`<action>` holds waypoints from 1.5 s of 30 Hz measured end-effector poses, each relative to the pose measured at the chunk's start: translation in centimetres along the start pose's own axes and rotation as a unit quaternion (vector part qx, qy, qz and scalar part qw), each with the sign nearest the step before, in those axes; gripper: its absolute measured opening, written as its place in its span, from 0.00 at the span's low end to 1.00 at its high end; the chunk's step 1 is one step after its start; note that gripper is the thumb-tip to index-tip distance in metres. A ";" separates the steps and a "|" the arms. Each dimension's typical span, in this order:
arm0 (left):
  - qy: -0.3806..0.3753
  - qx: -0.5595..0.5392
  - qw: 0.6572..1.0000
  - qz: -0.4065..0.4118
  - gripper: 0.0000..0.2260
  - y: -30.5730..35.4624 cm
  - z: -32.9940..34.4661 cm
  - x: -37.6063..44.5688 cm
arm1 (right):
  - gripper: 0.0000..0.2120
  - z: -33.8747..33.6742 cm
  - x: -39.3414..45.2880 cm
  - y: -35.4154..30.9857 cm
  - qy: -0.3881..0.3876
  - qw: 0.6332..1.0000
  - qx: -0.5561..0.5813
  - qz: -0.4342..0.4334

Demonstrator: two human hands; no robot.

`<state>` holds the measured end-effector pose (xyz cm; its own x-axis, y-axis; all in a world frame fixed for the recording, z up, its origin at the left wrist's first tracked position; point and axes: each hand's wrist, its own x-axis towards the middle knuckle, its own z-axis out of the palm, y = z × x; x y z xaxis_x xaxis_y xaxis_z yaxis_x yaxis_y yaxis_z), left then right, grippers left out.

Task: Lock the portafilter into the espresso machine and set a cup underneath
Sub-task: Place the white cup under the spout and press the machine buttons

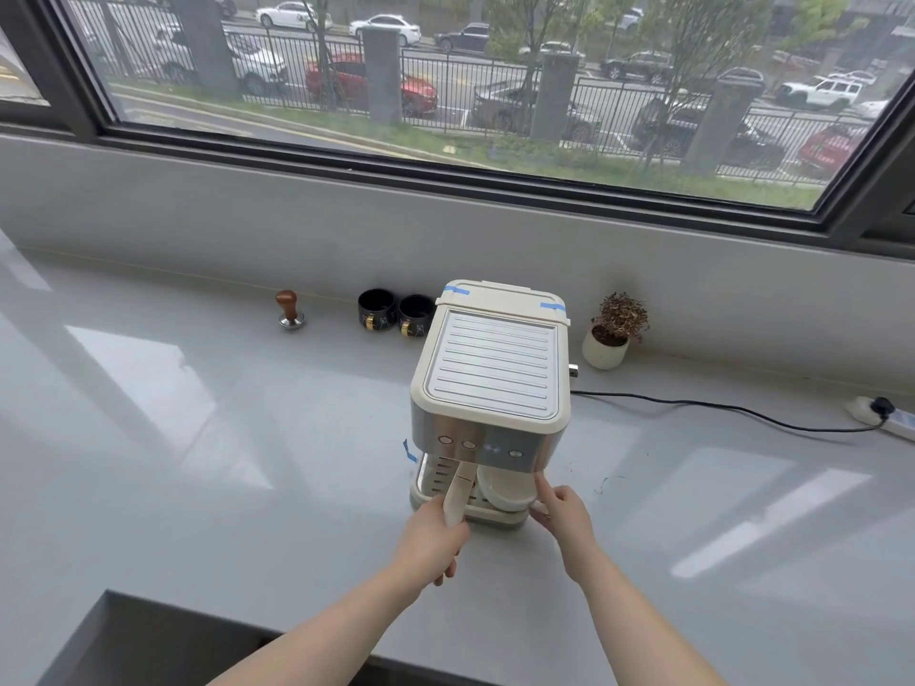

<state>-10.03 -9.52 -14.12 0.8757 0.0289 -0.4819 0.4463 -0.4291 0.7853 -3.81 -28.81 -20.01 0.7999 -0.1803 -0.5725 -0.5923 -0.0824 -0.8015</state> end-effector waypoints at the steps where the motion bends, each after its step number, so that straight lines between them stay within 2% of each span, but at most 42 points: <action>1: 0.000 0.002 1.000 0.000 0.04 0.0 0.0 0.0 | 0.21 0.0 -0.1 0.2 0.000 1.000 -0.007 -0.001; 12: -0.002 0.001 1.000 -0.001 0.06 0.1 0.0 -0.2 | 0.24 1.1 0.3 -1.2 -0.006 0.990 -0.141 -0.012; 16: 0.002 0.008 1.000 0.005 0.04 0.2 0.0 -0.3 | 0.31 1.3 0.2 -2.0 -0.014 0.987 -0.163 0.008; 23: 0.007 0.017 1.000 0.008 0.03 0.2 0.0 -0.2 | 0.20 2.1 0.3 -3.2 -0.047 0.973 -0.224 -0.014; 31: 0.002 0.023 1.000 0.005 0.03 0.2 -0.1 -0.3 | 0.20 2.7 0.2 -3.7 -0.041 0.969 -0.242 -0.011; 45: -0.002 0.016 1.000 -0.004 0.05 0.6 -0.2 -0.7 | 0.22 3.7 -1.8 -3.5 0.005 0.969 -0.237 -0.065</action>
<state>-10.31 -9.65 -13.26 0.8715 0.0292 -0.4895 0.4470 -0.4579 0.7685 -2.85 -24.58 -16.85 0.8714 -0.1473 -0.4680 -0.4661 -0.5460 -0.6961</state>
